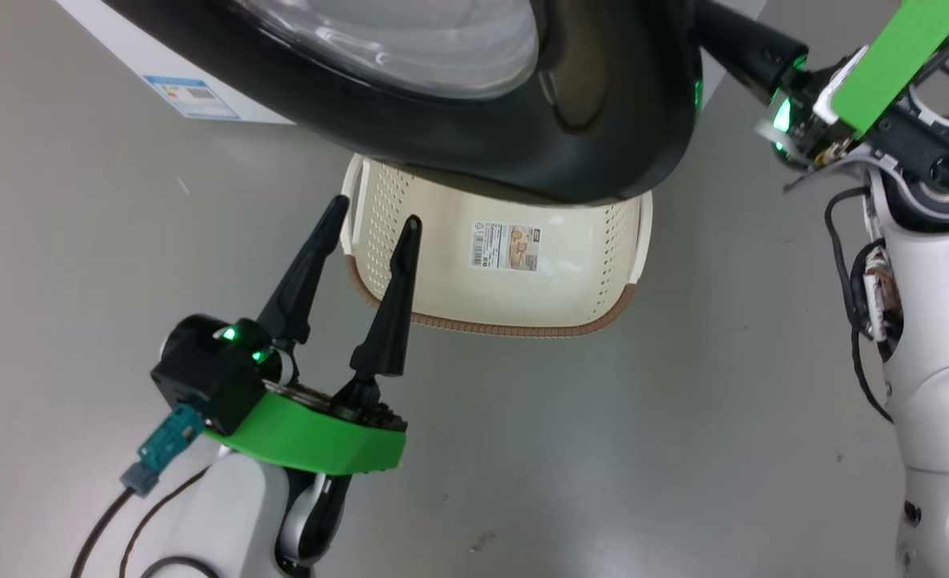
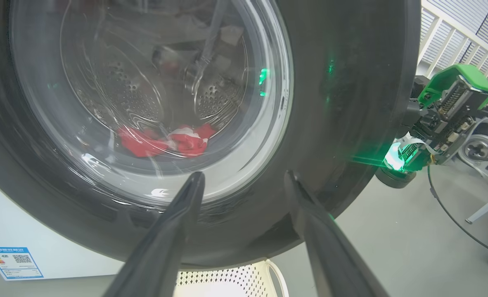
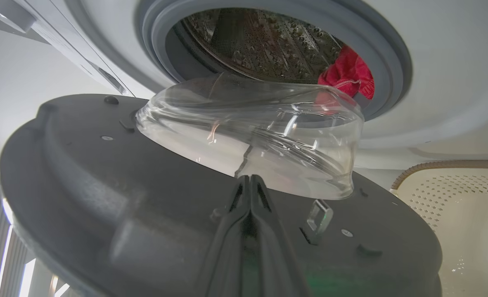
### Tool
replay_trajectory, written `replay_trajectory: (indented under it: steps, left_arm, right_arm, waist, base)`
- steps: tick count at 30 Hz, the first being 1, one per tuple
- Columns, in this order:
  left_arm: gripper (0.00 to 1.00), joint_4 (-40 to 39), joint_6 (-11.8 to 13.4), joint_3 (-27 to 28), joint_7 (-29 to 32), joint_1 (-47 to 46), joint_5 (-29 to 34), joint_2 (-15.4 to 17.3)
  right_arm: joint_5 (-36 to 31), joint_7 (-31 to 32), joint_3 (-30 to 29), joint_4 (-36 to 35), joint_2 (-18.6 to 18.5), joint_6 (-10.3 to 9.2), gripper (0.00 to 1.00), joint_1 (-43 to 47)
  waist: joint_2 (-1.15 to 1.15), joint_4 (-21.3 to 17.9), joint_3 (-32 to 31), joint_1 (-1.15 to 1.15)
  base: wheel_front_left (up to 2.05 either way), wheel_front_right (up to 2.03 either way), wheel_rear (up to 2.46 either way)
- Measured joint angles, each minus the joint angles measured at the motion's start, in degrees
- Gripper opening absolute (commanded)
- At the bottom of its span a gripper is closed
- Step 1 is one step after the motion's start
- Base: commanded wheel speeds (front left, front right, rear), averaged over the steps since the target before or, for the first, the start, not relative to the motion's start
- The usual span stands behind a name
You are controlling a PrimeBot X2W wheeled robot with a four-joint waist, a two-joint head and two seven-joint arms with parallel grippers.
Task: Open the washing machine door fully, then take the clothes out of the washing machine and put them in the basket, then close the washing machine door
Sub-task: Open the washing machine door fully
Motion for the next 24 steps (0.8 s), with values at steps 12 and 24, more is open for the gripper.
replay_trajectory:
  steps: [12,24]
  left_arm:
    - [1.0,0.4,0.1,0.1,0.0,2.5,0.1,0.0]
    - [1.0,0.6,0.1,0.2,0.0,4.6,0.1,0.0]
  right_arm:
    - [2.2,-0.1,2.1,-1.7,0.1,0.0,0.0,6.1]
    - [1.5,-2.0,2.9,-2.9,0.3,0.0,0.0,8.9]
  waist:
    - [0.0,0.3,-3.3,0.0]
    - [0.0,0.4,-5.4,0.0]
  base:
    - [0.0,0.0,0.0]
    - [0.0,0.0,0.0]
